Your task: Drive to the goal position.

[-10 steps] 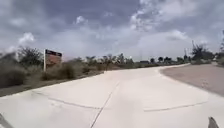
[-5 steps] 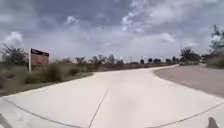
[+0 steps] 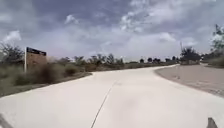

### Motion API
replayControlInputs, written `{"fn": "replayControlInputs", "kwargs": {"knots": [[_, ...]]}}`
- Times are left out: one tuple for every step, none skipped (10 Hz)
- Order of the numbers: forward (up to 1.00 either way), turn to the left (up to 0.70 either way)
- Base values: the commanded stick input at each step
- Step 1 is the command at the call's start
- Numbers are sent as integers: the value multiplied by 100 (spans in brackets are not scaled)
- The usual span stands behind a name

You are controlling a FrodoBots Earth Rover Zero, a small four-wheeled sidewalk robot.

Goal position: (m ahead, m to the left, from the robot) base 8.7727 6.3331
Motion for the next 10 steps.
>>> {"fn": "replayControlInputs", "kwargs": {"knots": [[70, 0], [70, 0], [70, 0], [70, -2], [70, -35], [70, -35], [70, -26], [70, 0], [70, 0], [70, 0]]}}
